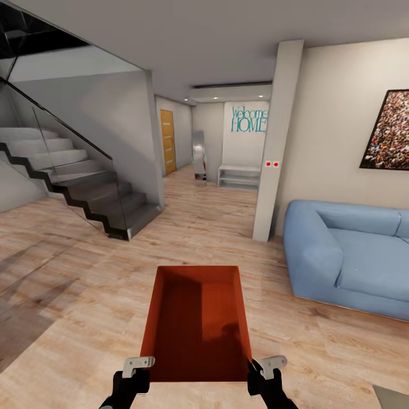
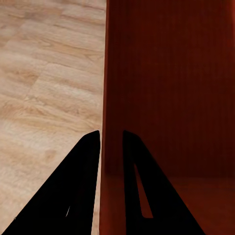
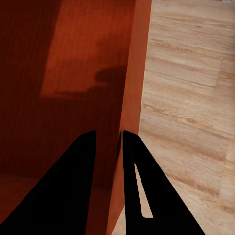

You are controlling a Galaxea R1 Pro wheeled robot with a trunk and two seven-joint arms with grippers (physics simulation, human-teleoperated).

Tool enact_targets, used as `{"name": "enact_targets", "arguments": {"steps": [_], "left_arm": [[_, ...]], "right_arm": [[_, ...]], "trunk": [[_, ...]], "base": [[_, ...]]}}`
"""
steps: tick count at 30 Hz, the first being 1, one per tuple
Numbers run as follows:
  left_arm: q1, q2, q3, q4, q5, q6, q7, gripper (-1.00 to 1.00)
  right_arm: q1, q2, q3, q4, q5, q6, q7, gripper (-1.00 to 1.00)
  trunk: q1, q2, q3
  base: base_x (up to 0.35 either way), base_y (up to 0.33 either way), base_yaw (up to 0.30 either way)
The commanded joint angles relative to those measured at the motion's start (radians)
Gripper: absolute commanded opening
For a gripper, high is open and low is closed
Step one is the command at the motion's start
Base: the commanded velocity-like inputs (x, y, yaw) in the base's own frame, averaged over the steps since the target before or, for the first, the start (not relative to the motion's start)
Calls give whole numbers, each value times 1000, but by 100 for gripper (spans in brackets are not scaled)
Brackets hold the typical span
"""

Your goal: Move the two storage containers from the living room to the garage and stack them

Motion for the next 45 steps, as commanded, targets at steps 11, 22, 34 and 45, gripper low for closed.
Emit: {"name": "enact_targets", "arguments": {"steps": [11,22,34,45], "left_arm": [[-1,10,-1,-1,2,-1,16,-100],[-1,7,-1,-1,3,-1,18,-100],[-1,9,-1,-1,6,-2,18,-100],[-1,9,-1,-1,6,-2,18,-100]], "right_arm": [[-1,-1,4,2,1,-3,7,-100],[-1,0,5,38,1,-3,8,-100],[-1,0,5,42,1,-3,8,-100],[-1,1,5,42,1,-3,8,-100]], "trunk": [[1,-2,-2],[1,-2,-2],[1,-2,-2],[1,-2,-2]], "base": [[317,0,0],[321,0,0],[321,0,0],[321,0,0]]}}
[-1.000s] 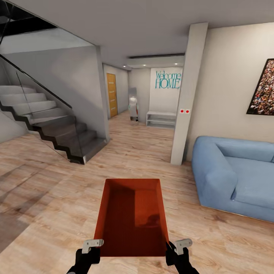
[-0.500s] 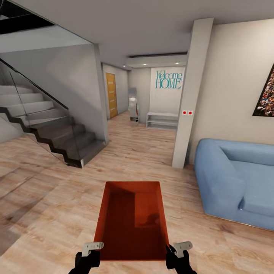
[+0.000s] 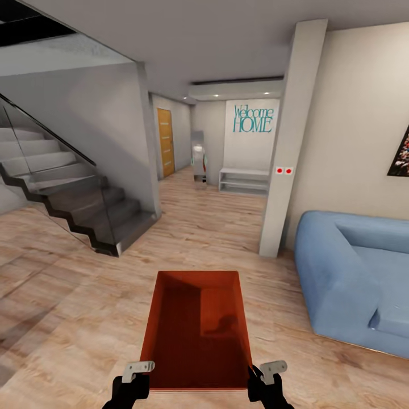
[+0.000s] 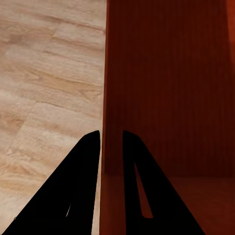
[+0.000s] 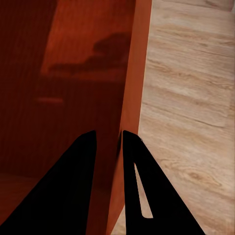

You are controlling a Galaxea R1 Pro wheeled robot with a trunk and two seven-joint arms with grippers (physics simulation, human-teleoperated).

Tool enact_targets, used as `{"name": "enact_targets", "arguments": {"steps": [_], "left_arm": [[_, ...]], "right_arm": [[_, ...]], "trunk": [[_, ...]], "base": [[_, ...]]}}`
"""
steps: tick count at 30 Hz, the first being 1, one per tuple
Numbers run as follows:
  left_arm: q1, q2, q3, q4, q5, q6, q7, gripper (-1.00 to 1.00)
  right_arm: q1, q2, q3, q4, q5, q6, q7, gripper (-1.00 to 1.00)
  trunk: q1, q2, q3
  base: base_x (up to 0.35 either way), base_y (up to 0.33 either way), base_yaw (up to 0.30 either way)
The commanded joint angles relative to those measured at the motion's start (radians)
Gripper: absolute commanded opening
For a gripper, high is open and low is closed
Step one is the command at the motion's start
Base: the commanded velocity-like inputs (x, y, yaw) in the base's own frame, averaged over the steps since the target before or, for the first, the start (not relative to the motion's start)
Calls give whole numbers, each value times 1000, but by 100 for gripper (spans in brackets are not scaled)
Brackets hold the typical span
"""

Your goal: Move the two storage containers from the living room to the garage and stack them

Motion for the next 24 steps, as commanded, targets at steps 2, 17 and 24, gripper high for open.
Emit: {"name": "enact_targets", "arguments": {"steps": [2,17,24], "left_arm": [[-1,6,4,-32,0,-11,16,-100],[-1,6,4,-32,0,-11,16,-100],[-1,6,4,-32,0,-11,16,-100]], "right_arm": [[0,-1,7,4,0,-3,7,-100],[0,-2,7,4,1,-3,7,-100],[0,-1,7,4,0,-3,7,-100]], "trunk": [[1,-2,-2],[1,-2,-2],[1,-2,-2]], "base": [[321,0,0],[321,0,0],[321,0,0]]}}
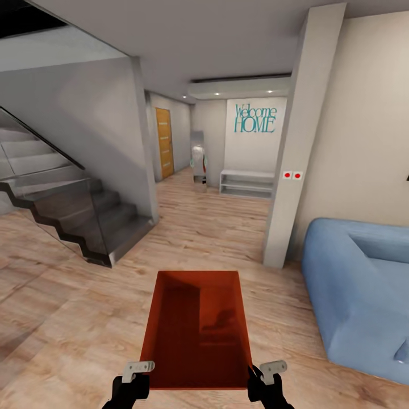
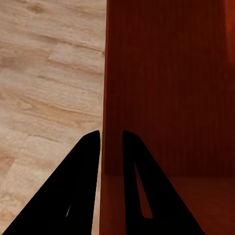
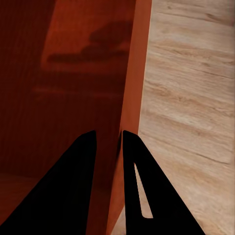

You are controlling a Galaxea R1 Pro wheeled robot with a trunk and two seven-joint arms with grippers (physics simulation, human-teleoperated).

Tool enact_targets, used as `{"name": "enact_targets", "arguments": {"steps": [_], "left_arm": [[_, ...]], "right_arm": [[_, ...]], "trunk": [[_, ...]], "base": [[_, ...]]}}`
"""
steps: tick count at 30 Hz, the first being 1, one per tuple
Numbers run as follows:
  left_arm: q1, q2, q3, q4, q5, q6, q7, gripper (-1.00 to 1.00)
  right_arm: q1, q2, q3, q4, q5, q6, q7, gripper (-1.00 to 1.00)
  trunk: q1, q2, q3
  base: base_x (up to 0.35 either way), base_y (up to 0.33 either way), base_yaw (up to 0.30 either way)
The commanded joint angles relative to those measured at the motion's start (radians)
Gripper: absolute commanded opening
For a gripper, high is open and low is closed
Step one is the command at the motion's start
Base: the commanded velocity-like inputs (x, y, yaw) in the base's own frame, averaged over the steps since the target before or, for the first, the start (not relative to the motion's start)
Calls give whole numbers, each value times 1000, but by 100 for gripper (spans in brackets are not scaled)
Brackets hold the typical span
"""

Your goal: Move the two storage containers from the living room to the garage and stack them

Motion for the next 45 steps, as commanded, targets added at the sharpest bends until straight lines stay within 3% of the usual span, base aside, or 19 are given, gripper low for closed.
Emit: {"name": "enact_targets", "arguments": {"steps": [1,45], "left_arm": [[-1,6,4,-31,0,-10,16,-100],[-1,6,4,-31,-1,-10,16,-100]], "right_arm": [[0,-1,7,5,1,-3,6,-100],[0,-1,6,4,1,-3,7,-100]], "trunk": [[1,-2,-2],[1,-2,-2]], "base": [[321,0,0],[321,0,0]]}}
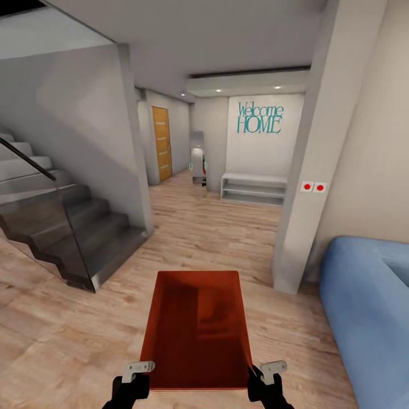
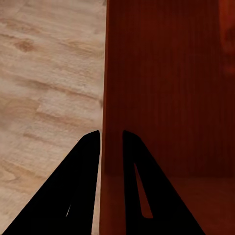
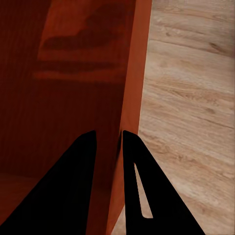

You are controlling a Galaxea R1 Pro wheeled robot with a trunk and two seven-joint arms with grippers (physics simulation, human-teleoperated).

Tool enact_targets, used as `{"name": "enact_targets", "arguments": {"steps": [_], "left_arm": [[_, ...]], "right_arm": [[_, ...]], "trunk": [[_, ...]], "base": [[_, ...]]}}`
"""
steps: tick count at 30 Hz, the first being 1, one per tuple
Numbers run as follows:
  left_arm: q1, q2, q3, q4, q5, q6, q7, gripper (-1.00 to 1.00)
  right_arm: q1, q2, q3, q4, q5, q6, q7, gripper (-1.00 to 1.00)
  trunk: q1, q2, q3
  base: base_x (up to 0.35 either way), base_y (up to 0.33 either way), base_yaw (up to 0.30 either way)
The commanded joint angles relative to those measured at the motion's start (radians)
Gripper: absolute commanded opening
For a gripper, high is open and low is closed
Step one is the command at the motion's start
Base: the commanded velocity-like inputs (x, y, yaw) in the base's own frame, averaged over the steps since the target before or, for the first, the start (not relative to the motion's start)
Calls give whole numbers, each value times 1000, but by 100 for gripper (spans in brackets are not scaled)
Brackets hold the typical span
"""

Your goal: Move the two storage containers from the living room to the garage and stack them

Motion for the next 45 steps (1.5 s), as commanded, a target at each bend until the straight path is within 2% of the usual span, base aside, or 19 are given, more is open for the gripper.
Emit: {"name": "enact_targets", "arguments": {"steps": [1,45], "left_arm": [[-1,6,2,-32,1,-9,16,-100],[-1,6,3,-32,-1,-9,17,-100]], "right_arm": [[0,-1,7,5,0,-3,6,-100],[0,-1,8,6,-1,-3,6,-100]], "trunk": [[1,-2,-2],[1,-2,-2]], "base": [[321,0,0],[321,0,0]]}}
